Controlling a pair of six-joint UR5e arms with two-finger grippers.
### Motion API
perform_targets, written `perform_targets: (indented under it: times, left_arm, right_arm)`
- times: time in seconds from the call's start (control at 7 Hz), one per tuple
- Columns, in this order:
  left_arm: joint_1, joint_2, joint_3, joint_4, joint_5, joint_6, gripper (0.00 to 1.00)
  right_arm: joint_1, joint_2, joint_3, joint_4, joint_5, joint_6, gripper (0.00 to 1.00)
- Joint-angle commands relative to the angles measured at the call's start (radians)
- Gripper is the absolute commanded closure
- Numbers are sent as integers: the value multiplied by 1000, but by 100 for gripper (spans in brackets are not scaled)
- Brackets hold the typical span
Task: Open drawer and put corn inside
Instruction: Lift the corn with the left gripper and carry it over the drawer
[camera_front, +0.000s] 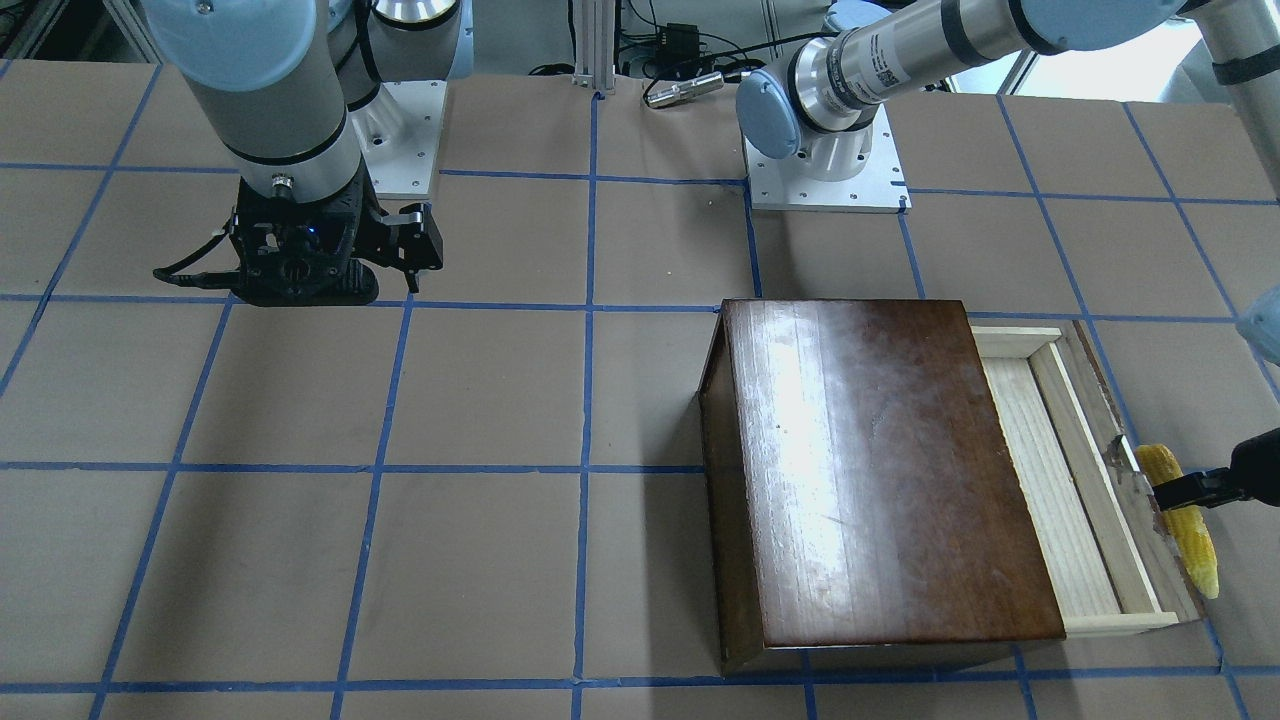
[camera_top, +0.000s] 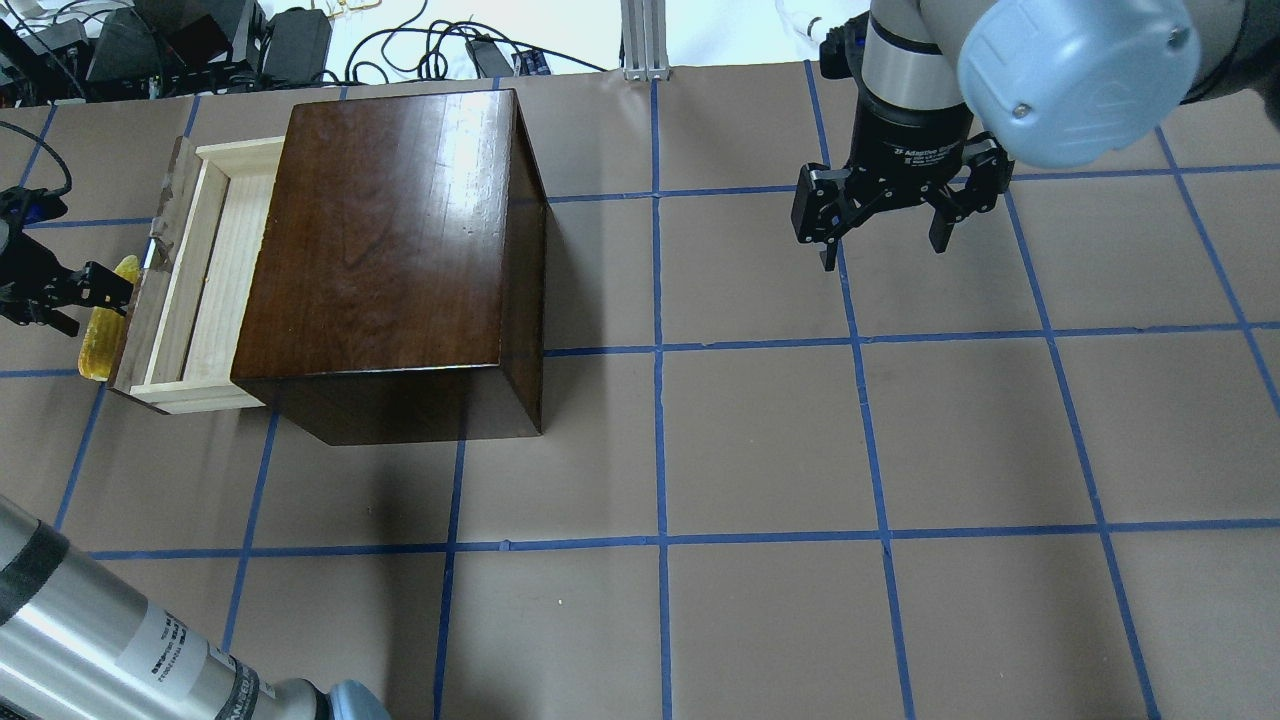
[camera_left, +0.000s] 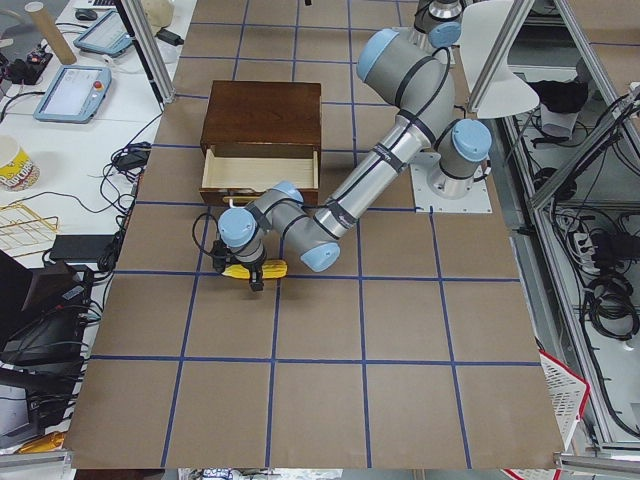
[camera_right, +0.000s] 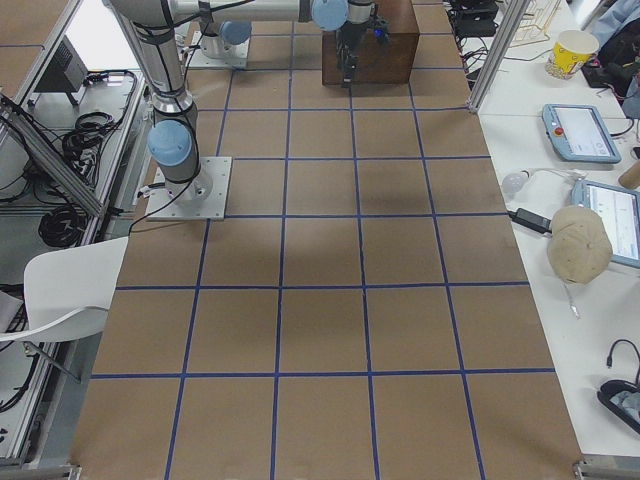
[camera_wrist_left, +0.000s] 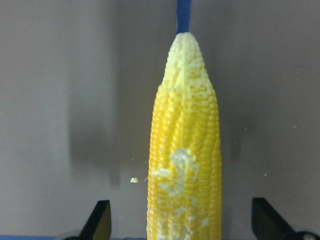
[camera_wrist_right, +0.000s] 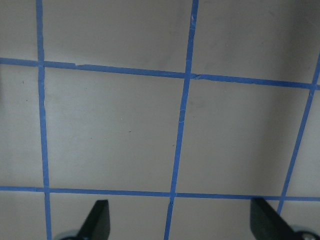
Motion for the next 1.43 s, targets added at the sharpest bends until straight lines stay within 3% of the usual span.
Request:
perform_targets:
  times: [0.0,0.14,0.29,0.57,0.86,1.29]
  left_arm:
    - [-7,-3,0,1,-5,-15,64]
    - [-7,-3,4,0,-3,-13,96]
    - [-8,5,7,0,-2,-13,100]
    - [-11,28,32,-6,3,-9,100]
    - [-14,55,127,-107,3,7,100]
    - [-70,184,152,-232,6,22,100]
  right_arm:
    - [0,0,0,0,0,0,0]
    - [0,0,0,0,0,1,0]
    - [0,0,0,0,0,0,0]
    - [0,0,0,0,0,0,0]
    - [0,0,0,0,0,0,0]
    - [0,0,0,0,0,1,0]
